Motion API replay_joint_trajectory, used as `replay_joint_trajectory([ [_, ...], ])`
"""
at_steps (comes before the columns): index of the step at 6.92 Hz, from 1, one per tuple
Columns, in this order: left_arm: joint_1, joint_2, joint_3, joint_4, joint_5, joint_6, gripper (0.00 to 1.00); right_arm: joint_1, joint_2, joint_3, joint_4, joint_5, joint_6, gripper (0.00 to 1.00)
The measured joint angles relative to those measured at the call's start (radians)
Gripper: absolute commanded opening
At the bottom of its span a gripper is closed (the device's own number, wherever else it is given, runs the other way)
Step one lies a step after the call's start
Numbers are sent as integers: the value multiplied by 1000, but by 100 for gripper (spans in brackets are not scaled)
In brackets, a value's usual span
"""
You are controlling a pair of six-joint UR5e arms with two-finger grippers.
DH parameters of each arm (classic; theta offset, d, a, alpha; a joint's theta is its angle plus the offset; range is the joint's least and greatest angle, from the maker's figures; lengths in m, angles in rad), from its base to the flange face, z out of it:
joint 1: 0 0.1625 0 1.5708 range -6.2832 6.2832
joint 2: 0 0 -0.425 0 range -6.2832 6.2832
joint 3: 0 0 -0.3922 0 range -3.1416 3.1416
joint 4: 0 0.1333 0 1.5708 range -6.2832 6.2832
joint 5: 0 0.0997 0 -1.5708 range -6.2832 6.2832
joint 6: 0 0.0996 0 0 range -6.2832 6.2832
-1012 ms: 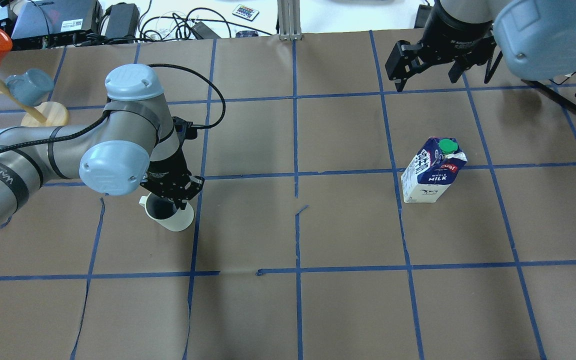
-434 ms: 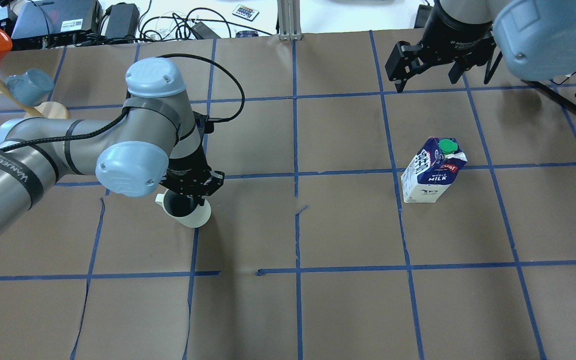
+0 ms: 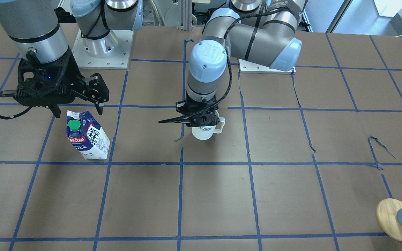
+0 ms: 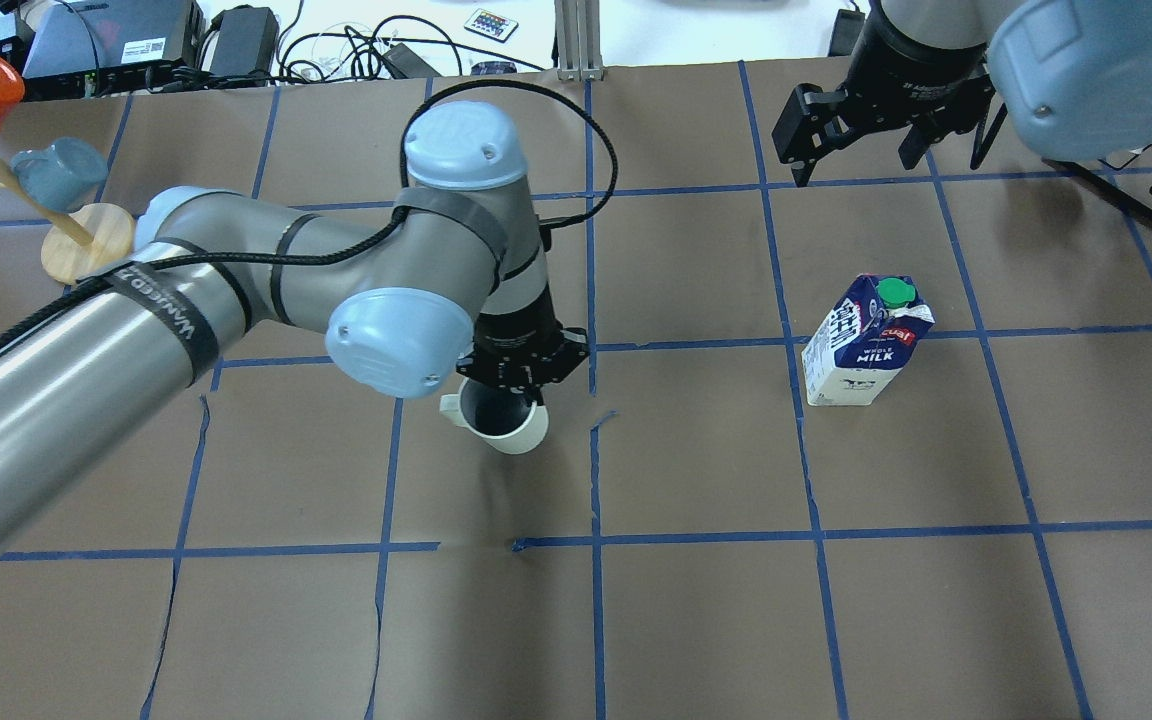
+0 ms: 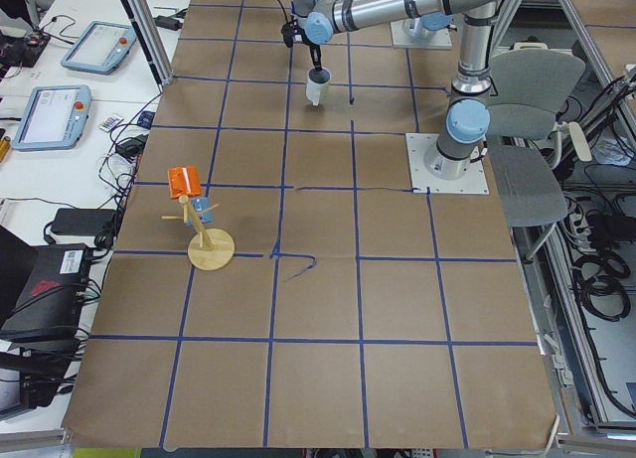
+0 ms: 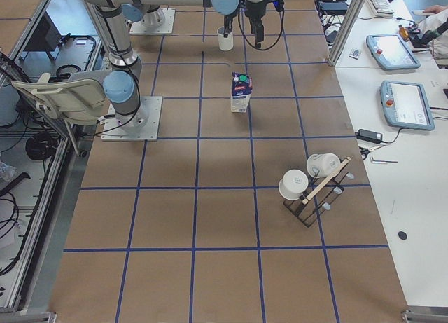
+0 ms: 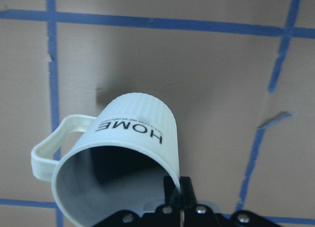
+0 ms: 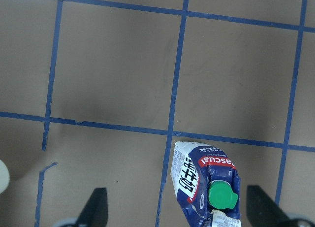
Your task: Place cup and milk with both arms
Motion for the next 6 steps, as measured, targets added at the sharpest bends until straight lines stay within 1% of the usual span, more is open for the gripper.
replay_joint_trajectory([
  [1, -37, -37, 30, 26, -39, -42, 60, 0, 0, 0, 0, 0, 0, 100],
  [2, -54, -70, 45, 48, -61, -60, 100, 0, 0, 0, 0, 0, 0, 100],
  [3, -62, -89, 51, 56, -57, -60, 100, 0, 0, 0, 0, 0, 0, 100],
  [4, -62, -90, 56, 56, -33, -38, 100, 0, 0, 0, 0, 0, 0, 100],
  [6, -38, -43, 79, 16, 14, 30, 100, -3, 0, 0, 0, 0, -5, 100],
])
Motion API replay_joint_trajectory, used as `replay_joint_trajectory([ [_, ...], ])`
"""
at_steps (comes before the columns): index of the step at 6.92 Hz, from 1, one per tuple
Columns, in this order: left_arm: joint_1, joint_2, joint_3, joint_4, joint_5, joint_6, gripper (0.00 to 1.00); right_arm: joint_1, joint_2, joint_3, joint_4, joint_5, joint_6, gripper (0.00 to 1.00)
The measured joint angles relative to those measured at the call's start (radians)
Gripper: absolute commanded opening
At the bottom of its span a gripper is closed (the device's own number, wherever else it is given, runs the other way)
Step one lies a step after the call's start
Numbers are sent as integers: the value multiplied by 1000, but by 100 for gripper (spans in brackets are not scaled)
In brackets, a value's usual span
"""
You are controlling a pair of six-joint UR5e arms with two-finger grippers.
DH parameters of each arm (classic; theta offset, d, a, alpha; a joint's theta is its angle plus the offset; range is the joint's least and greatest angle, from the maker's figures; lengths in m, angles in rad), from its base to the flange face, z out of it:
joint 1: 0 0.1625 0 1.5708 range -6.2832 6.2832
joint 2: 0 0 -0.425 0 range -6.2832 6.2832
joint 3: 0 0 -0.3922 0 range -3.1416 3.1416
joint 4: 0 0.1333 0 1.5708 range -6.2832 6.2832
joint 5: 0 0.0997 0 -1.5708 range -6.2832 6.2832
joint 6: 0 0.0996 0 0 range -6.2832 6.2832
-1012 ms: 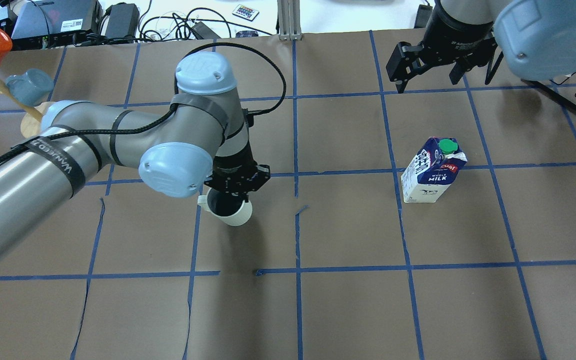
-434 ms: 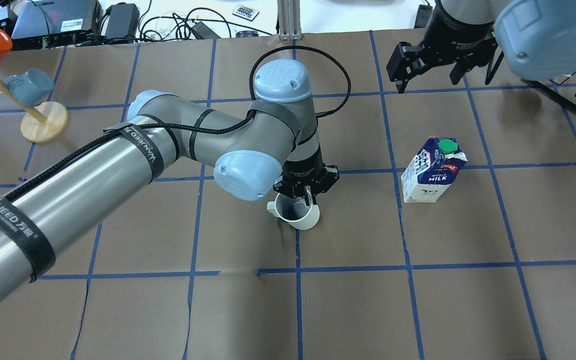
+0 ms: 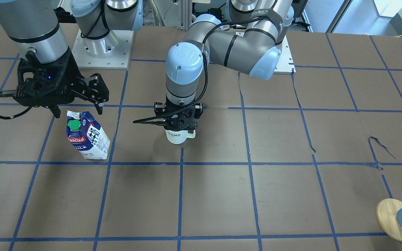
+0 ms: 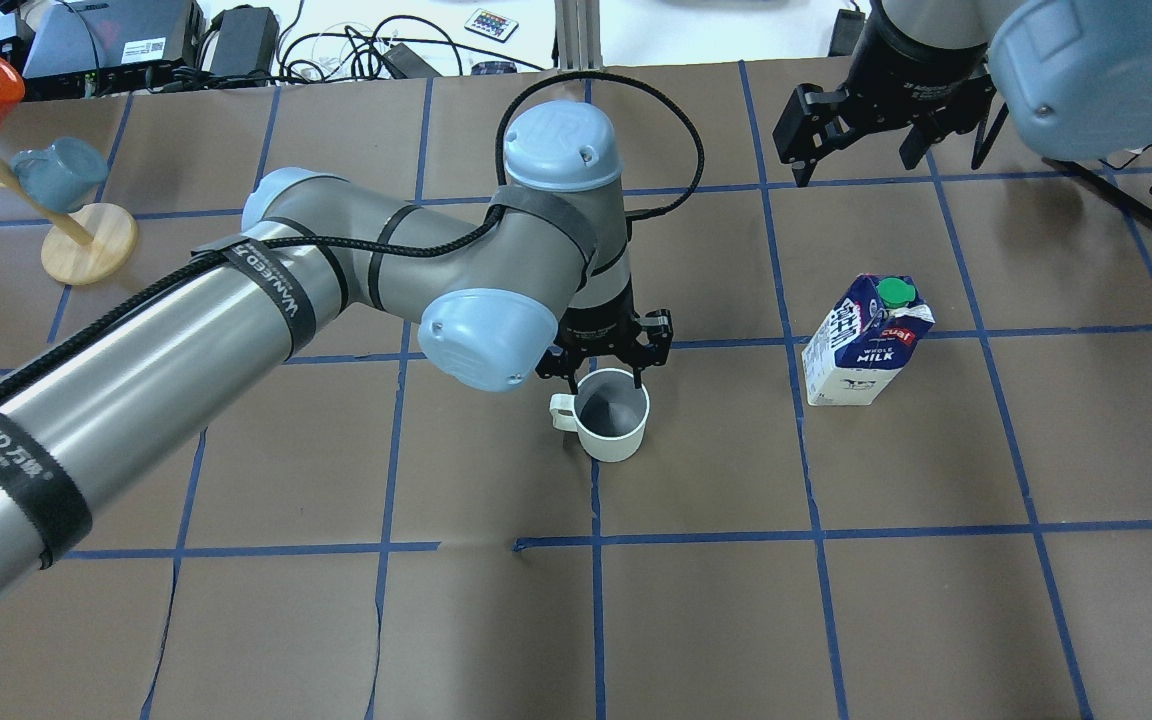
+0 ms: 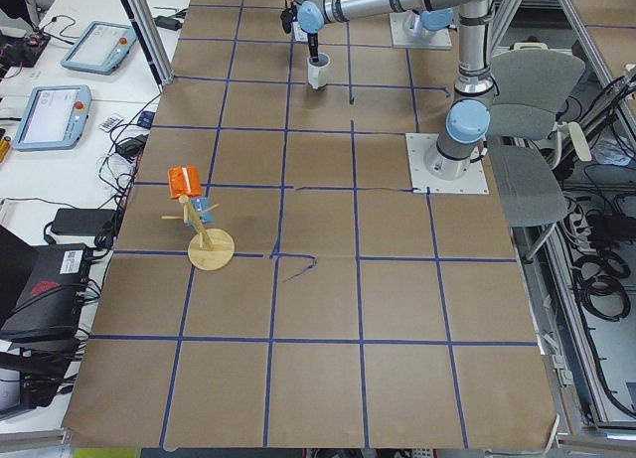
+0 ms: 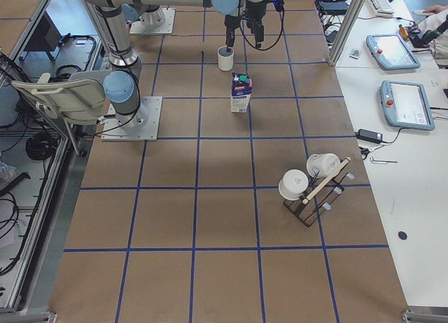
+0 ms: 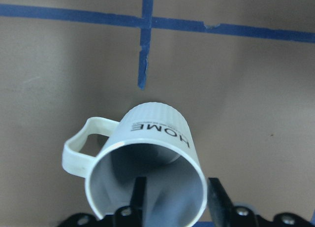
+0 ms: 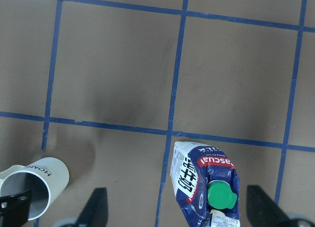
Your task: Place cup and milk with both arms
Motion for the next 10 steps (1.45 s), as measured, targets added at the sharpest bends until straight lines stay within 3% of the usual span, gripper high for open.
replay_joint_trajectory([
  [4, 168, 176, 138, -323, 110, 341, 100, -88, 20, 125, -63, 16, -33, 100],
  [7, 337, 296, 150, -454, 139, 480, 100, -122, 51, 216, -96, 16, -33, 100],
  [8, 377, 313, 147, -463, 135, 492, 100, -132, 53, 252, -118, 12, -33, 82],
  [9, 402, 320, 143, -465, 123, 494, 100, -141, 56, 278, -133, 9, -33, 46],
  [10, 411, 322, 142, -463, 111, 490, 100, -145, 59, 293, -134, 10, -31, 22],
])
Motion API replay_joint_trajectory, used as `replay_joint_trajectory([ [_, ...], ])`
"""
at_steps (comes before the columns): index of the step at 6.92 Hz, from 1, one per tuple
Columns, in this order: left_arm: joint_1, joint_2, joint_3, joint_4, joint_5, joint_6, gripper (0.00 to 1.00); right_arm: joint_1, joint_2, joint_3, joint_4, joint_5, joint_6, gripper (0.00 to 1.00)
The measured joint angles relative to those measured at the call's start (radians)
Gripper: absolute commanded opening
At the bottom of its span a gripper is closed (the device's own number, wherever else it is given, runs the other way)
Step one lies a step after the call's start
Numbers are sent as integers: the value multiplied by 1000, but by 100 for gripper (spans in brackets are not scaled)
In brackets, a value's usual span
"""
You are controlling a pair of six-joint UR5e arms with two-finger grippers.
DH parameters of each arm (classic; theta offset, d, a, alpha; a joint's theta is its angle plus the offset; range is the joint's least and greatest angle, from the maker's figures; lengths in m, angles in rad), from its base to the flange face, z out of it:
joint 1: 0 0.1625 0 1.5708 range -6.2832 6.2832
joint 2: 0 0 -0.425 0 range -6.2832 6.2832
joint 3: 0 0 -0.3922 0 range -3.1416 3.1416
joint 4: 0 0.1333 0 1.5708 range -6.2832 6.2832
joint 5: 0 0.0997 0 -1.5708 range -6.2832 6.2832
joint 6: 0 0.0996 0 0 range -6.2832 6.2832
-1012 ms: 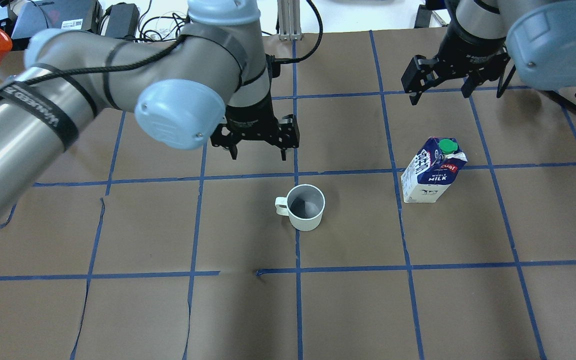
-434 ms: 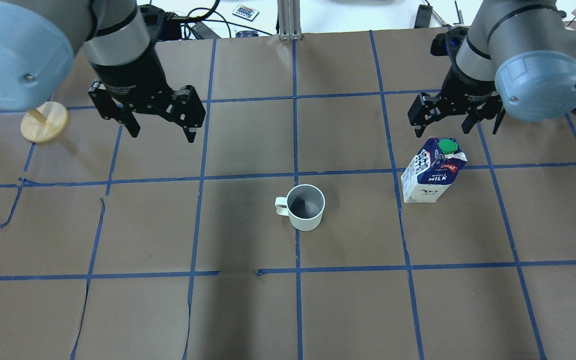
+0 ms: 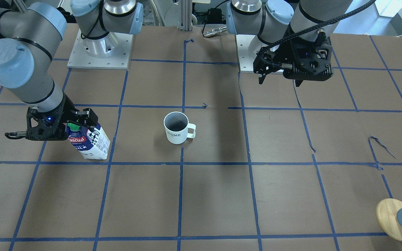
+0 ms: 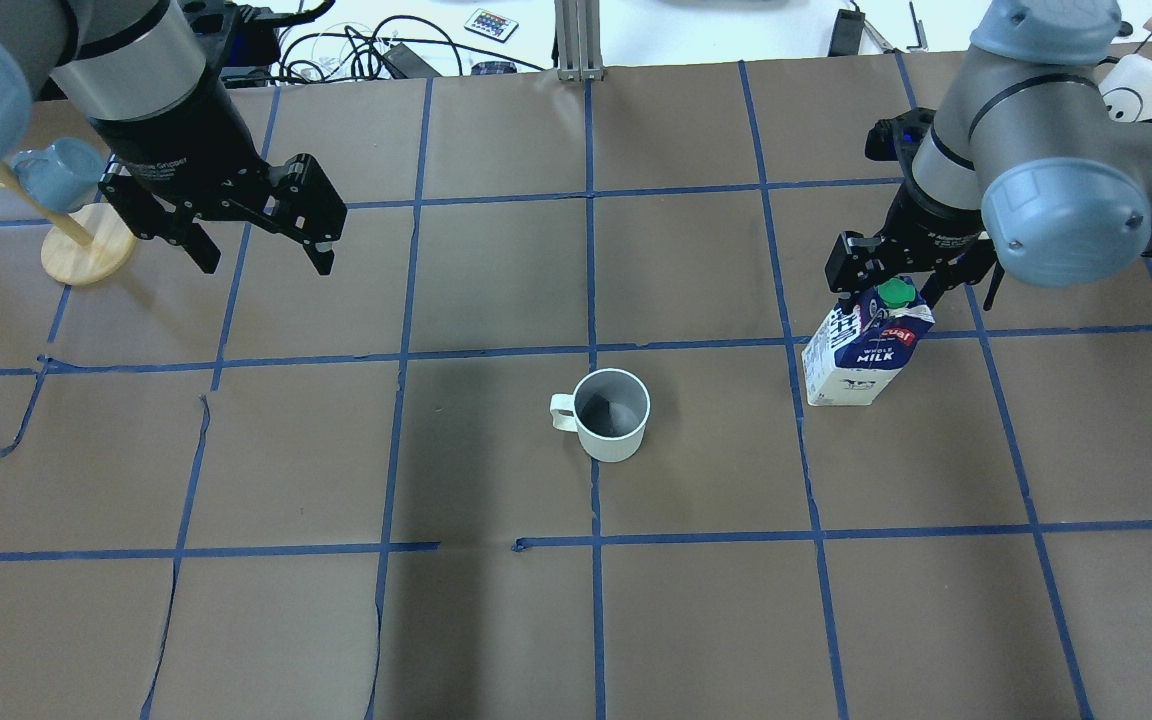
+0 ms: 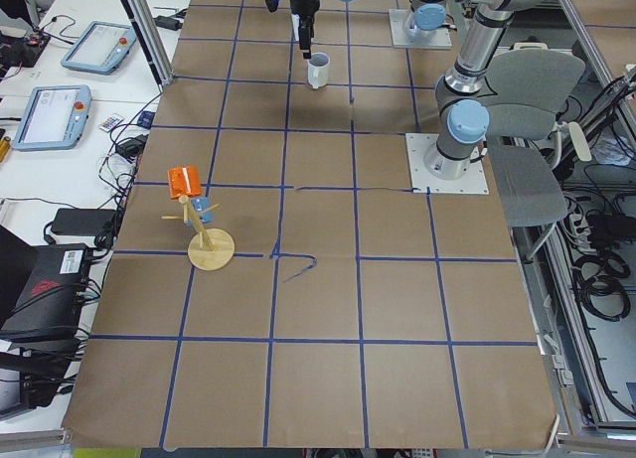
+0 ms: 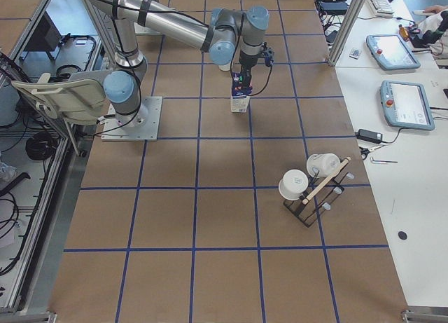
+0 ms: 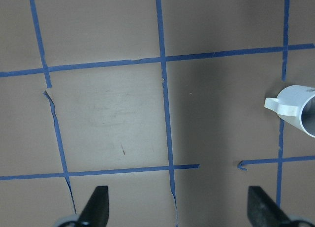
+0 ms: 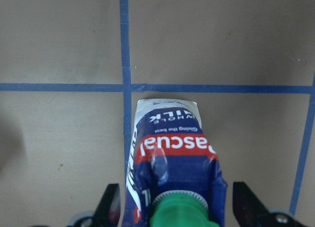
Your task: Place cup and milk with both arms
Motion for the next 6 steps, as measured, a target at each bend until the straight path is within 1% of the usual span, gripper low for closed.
replay_joint_trajectory([
  [1, 2, 0, 2, 8, -5, -2, 100, -1, 1, 6, 9, 3, 1, 14],
  [3, 5, -4, 3, 56, -7, 2, 100, 1, -4, -1, 22, 16, 19, 14],
  [4, 8, -4, 2, 72, -7, 4, 100, 13, -8, -19, 32, 30, 57, 15],
  [6, 8, -3, 1, 80, -8, 0, 100, 101, -12, -102, 98, 65, 133, 14],
])
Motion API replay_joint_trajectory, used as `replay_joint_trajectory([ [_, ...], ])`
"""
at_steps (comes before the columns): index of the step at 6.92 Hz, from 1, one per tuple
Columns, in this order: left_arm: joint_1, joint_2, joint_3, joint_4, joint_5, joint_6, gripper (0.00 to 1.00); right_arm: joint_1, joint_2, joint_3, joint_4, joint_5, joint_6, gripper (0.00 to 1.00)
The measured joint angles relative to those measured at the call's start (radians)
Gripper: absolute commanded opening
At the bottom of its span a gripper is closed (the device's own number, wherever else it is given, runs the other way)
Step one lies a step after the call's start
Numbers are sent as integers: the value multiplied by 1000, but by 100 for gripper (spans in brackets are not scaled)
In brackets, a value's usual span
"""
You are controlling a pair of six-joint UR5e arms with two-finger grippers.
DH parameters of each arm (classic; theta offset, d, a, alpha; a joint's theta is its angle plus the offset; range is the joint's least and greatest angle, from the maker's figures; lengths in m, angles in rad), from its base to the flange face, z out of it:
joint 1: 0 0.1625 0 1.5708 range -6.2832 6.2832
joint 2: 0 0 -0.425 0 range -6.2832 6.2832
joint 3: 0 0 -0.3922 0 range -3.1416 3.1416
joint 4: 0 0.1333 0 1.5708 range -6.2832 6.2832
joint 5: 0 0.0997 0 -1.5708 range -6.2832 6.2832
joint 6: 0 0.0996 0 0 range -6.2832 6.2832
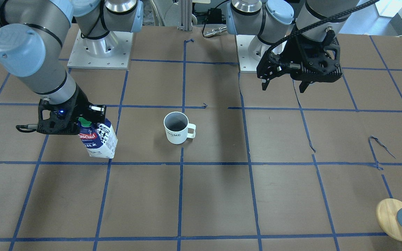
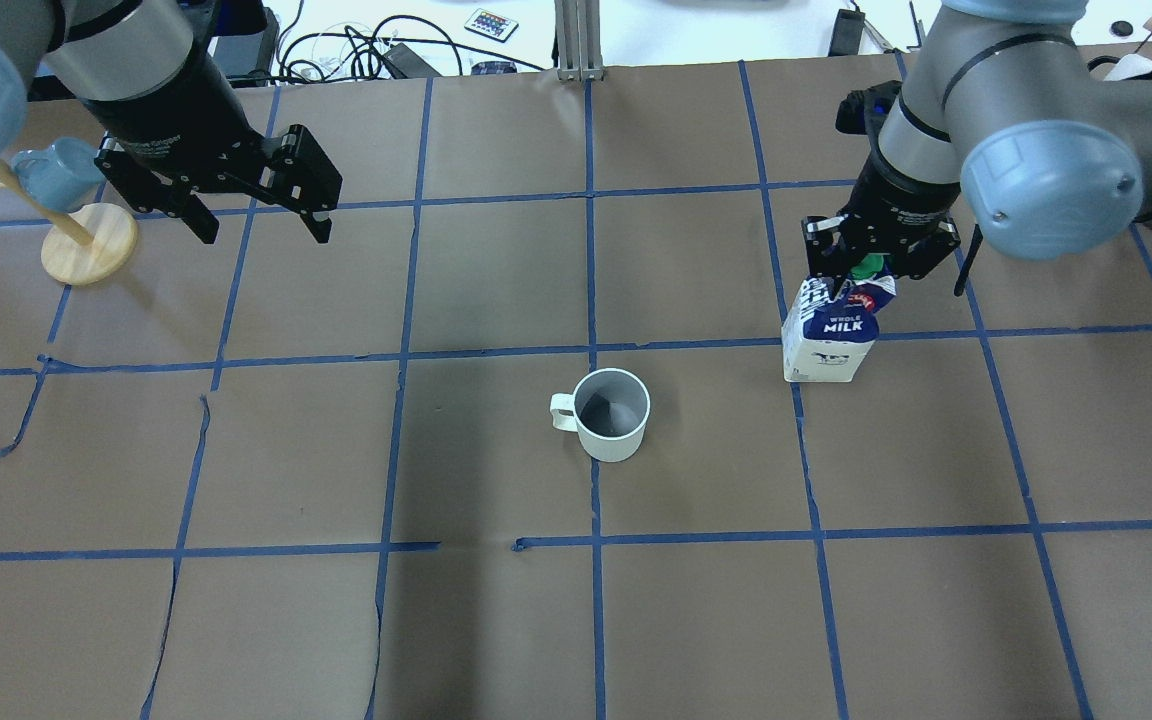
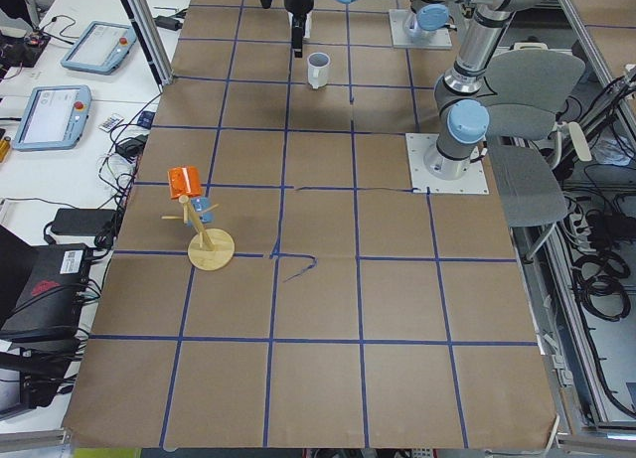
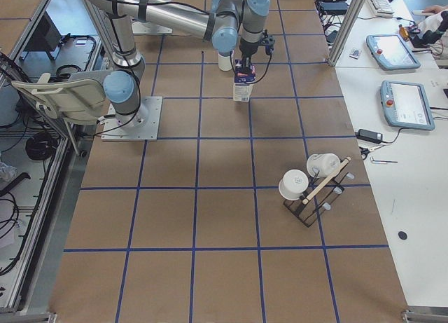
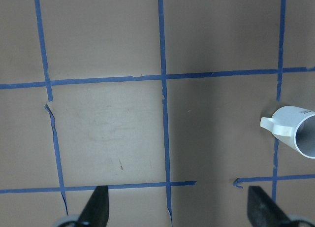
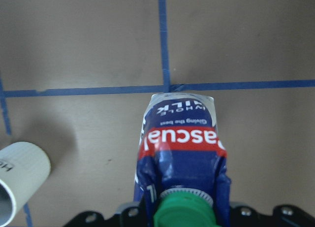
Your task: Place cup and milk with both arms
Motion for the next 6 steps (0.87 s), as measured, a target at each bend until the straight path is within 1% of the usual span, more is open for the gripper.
replay_joint_trajectory([
  [2, -6, 12, 3, 0, -2, -11, 100, 113, 3, -30, 29, 63, 87, 14],
  [3, -8, 21, 4, 1, -3, -12, 100, 152, 7, -22, 27, 79, 107, 14],
  [5, -19, 38, -3, -1, -22, 0, 100, 179, 16, 17, 9, 100, 92, 17],
  [6, -22, 48, -7, -1, -30, 0, 100, 183, 19, 28, -2, 102, 83, 38],
])
